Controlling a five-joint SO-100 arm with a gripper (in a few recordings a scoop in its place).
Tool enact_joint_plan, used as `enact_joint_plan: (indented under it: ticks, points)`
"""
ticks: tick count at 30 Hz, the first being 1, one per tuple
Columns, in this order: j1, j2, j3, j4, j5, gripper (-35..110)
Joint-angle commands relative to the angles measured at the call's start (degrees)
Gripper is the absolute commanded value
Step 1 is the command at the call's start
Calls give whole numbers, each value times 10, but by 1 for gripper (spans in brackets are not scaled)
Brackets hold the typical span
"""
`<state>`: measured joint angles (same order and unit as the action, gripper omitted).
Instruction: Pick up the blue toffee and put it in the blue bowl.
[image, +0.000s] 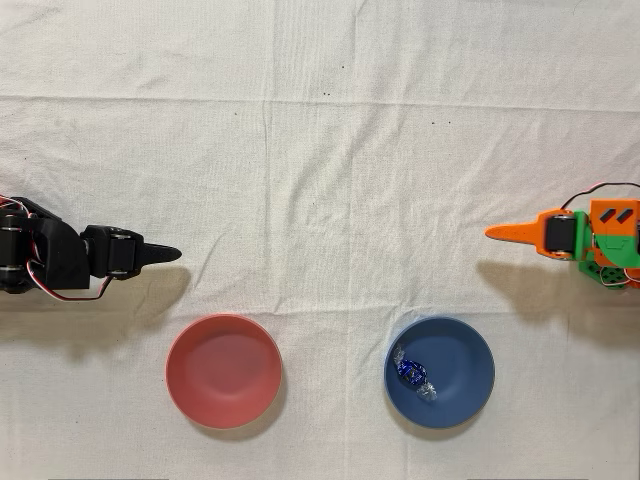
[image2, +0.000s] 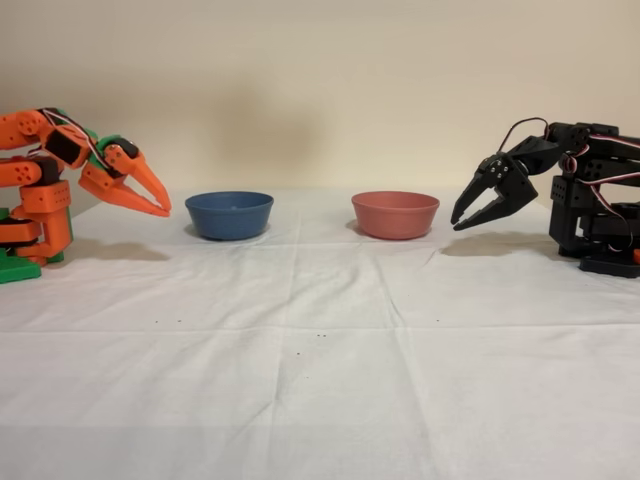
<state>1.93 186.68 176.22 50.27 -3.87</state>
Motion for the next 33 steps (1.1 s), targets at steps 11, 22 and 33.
enact_joint_plan:
  ticks: [11, 22, 33]
  points:
    - [4, 4, 18, 78, -7, 0]
    - [-1, 4, 28, 118, -11, 0]
    - [-3, 4, 28, 118, -6, 0]
